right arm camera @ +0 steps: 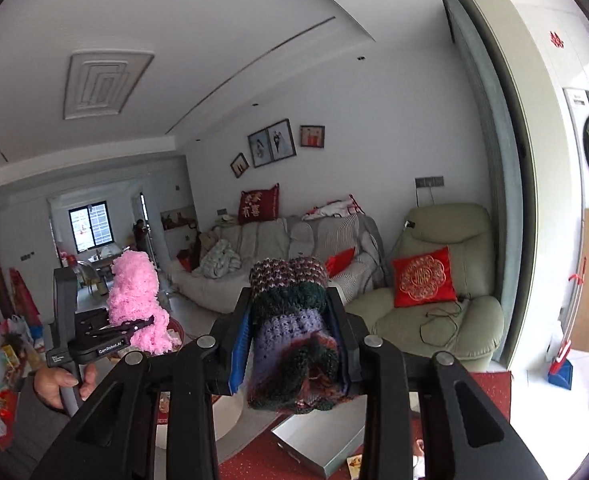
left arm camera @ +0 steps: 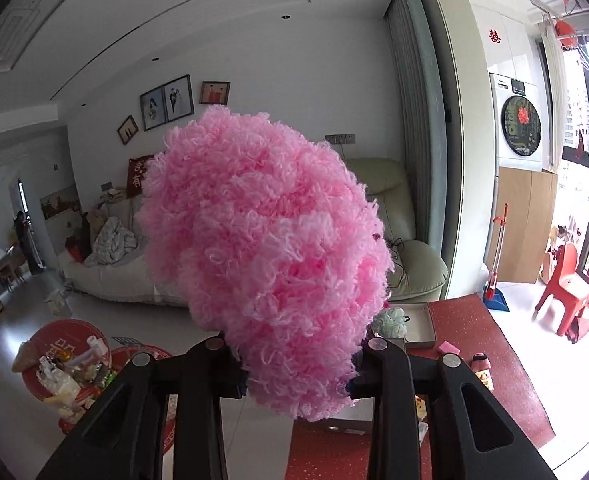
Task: Organize soft objects
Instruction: 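Lift the pink ball with the left tool while the right tool carries the sock to the box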
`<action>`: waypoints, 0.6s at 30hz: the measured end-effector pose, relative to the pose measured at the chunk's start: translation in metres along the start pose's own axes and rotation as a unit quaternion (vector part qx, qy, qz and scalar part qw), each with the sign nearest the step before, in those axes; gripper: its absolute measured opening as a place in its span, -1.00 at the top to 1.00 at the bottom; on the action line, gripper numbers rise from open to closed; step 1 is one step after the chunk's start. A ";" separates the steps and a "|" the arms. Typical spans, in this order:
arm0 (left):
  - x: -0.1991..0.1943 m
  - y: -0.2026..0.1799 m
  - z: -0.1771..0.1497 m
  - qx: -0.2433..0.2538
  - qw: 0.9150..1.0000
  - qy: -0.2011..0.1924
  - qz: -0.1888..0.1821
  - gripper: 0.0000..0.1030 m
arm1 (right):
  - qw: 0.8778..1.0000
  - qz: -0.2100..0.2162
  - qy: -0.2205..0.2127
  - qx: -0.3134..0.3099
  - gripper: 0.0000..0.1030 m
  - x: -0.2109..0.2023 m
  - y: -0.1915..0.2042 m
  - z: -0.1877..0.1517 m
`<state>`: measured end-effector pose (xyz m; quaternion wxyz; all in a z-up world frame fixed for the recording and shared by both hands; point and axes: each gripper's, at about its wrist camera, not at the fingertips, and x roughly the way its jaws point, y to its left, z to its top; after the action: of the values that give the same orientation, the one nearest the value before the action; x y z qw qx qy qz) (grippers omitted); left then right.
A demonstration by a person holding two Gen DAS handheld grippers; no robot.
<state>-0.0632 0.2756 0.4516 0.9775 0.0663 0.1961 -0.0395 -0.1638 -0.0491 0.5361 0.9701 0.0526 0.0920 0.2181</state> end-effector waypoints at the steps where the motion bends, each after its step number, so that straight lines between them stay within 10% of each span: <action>1: -0.008 0.003 0.000 0.004 1.000 -0.003 0.005 0.35 | 1.000 0.005 -0.004 -0.008 0.28 -0.001 0.010 0.000; 7: 0.007 -0.027 -0.051 0.016 0.998 0.043 -0.049 0.35 | 0.998 0.044 0.040 -0.004 0.28 0.029 0.040 -0.059; 18: 0.174 -0.113 -0.177 -0.020 0.974 0.171 -0.144 0.35 | 0.985 0.000 0.155 0.082 0.28 0.170 -0.028 -0.253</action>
<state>0.0186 0.1809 0.2087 0.9146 0.0237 0.3688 -0.1640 -0.0517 0.0149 0.2587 0.9367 0.0977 0.2586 0.2151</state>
